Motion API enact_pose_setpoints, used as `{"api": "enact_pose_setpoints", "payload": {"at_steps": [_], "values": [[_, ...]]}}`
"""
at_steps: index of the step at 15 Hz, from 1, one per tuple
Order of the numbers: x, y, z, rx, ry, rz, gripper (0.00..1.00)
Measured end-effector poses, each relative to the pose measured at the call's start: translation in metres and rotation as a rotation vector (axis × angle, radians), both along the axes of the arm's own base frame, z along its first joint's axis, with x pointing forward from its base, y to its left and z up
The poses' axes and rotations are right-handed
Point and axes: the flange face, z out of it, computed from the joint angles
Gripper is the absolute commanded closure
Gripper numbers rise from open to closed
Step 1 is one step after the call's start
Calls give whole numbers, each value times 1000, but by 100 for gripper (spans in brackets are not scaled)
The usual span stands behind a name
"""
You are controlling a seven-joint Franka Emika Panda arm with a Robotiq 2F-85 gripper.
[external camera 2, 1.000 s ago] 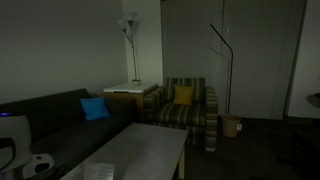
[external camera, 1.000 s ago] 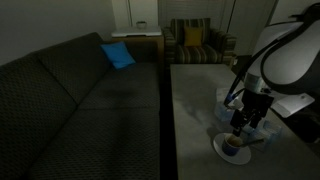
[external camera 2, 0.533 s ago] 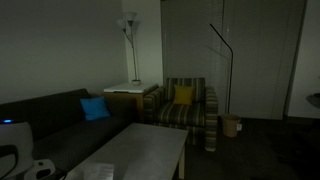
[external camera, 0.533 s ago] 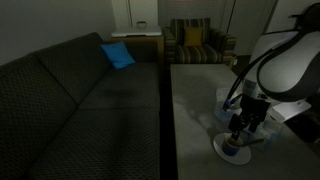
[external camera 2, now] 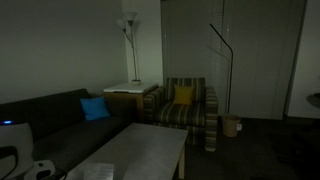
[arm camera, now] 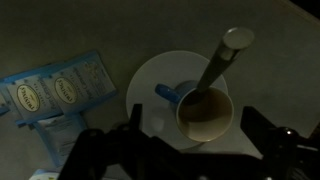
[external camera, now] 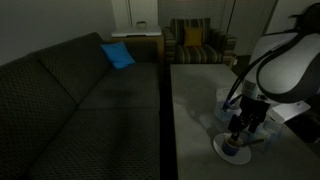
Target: Use the spoon to stir in the cup
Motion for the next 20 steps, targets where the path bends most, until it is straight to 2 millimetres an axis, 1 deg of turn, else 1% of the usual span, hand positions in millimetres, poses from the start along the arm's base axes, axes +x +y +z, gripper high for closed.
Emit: {"api": "enact_pose_setpoints", "payload": {"at_steps": [7, 15, 20], "values": [[-2, 0, -8, 0, 6, -1, 0], [-5, -1, -31, -1, 21, -6, 0], [-2, -1, -28, -8, 22, -22, 0]]}}
